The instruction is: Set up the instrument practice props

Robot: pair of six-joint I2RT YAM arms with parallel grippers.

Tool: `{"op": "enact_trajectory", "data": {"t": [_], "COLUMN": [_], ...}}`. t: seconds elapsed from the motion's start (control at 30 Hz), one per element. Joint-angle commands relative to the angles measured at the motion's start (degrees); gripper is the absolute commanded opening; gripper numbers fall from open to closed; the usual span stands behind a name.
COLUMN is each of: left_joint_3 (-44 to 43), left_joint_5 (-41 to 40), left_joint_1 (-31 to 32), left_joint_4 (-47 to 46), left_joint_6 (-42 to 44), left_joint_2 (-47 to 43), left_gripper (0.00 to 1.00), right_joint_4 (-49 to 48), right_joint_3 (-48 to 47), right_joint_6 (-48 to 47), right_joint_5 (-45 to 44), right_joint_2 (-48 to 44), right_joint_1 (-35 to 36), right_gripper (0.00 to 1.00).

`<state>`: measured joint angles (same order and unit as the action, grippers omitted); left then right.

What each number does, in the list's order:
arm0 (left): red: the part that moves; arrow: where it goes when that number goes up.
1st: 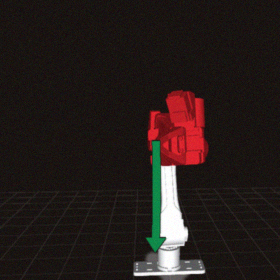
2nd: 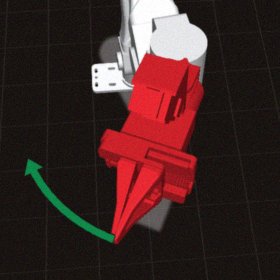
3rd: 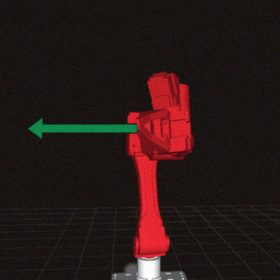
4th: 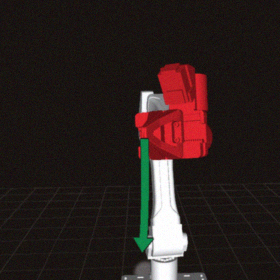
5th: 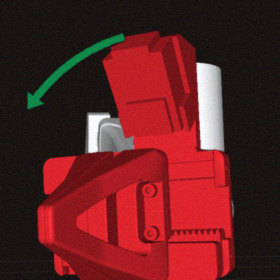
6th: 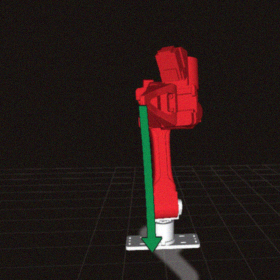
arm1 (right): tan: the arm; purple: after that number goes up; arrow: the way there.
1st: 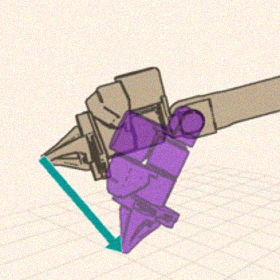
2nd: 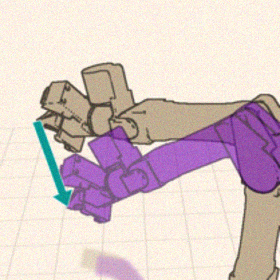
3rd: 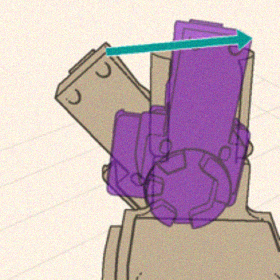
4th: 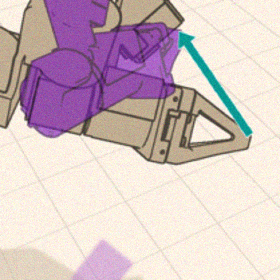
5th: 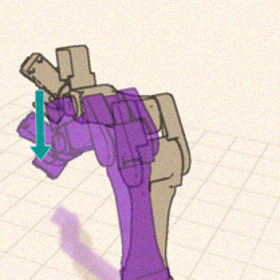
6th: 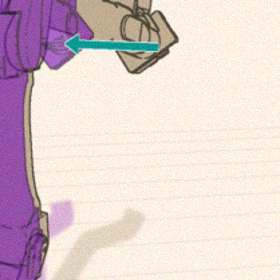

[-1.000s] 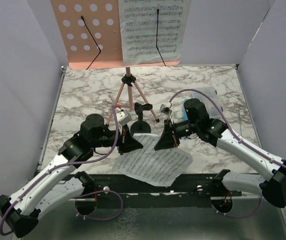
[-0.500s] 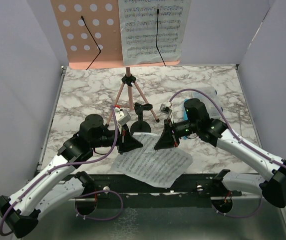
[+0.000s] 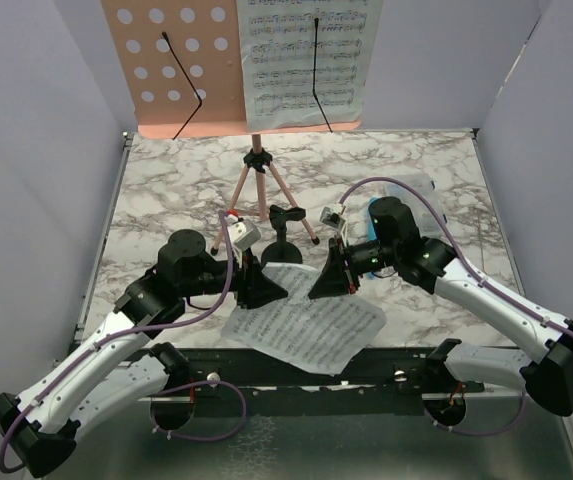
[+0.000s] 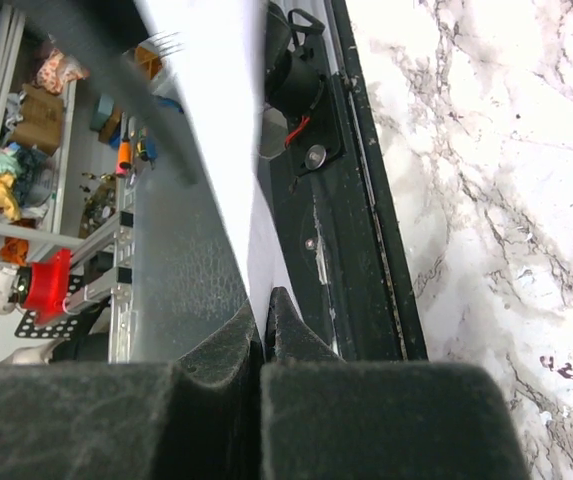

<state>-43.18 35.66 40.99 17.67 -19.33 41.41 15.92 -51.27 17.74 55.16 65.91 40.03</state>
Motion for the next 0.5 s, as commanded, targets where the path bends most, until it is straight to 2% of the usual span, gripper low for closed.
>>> {"op": "enact_trajectory", "data": {"t": [0.0, 0.03, 0.1, 0.3, 0.37, 0.47], "left_joint_3": [0.22, 0.04, -0.88, -4.54, -4.38, -3.13], "left_joint_5": [-4.78, -6.39, -11.03, -40.43, -44.18, -43.75], "left_joint_1": [0.14, 0.14, 0.14, 0.14, 0.14, 0.12], "left_joint_4": [-1.32, -1.2, -0.11, 5.87, 5.66, 3.58], "left_joint_6": [-0.64, -0.59, 0.71, 2.35, 2.72, 1.8], "left_joint_2": [-1.4, -1.79, -3.08, -8.86, -11.8, -16.25], "left_gripper": [0.63, 0.72, 0.81, 0.92, 0.95, 0.98], "right_joint_4": [-0.71, -0.3, 0.63, -2.7, -5.68, -11.92], "right_joint_3": [-0.25, -0.5, -1.35, -2.69, -2.29, -0.39], "right_joint_6": [0.34, 0.43, 1.29, 8.98, 10.97, 13.58], "right_joint_5": [-4.69, -6.4, -11.71, -29.39, -32.84, -35.29], "right_joint_2": [-2.36, -3.07, -4.92, -14.1, -17.39, -21.94], "right_joint_1": [0.22, 0.22, 0.22, 0.23, 0.22, 0.22], "right_gripper": [0.0, 0.0, 0.0, 0.0, 0.0, 0.0]}}
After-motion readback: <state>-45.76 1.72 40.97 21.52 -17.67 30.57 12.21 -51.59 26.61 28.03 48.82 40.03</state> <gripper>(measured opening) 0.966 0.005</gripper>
